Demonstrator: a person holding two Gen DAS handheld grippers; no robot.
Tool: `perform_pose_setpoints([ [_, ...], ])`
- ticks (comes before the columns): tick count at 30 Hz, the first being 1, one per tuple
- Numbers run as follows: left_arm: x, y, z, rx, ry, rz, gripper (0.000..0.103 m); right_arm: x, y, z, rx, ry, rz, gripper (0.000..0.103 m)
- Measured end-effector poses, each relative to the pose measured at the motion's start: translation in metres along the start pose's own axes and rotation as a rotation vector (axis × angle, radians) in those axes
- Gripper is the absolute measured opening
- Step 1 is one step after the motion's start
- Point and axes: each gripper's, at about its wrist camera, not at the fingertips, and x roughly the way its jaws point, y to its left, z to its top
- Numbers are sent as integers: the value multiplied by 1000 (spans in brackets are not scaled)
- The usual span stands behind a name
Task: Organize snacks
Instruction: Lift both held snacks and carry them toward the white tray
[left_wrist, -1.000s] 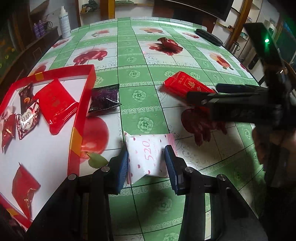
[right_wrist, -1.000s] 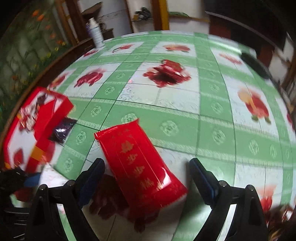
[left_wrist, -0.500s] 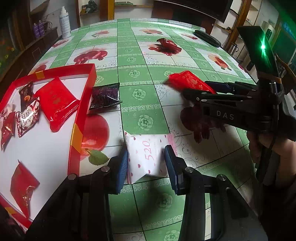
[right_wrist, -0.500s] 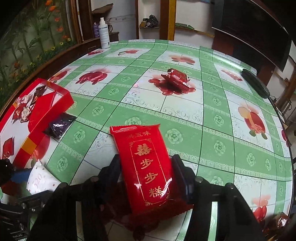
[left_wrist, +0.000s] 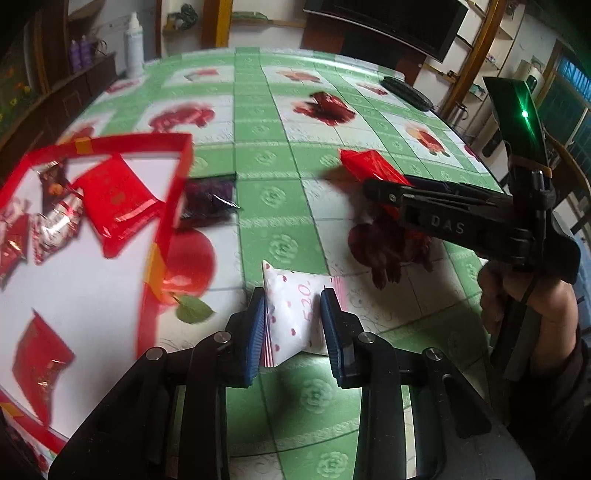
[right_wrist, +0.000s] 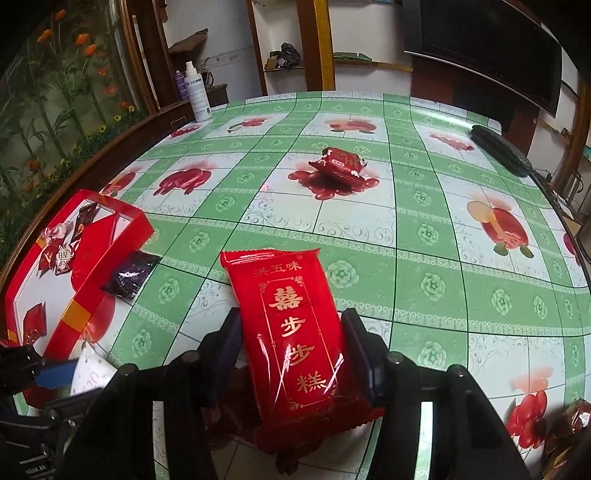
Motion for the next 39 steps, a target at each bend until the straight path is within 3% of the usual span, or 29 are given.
perform_pose_setpoints([
  [6,-1,-4,-2,14,-25,17,24,1,2,0,-4,0,1,57],
  [22,-23,0,1,-25,-103,-33,13,-4,-1,1,17,-21,19,57],
  [39,-41,-3,6,-19,-149,-46,11,-10,-2,2,32,-50,32,57],
])
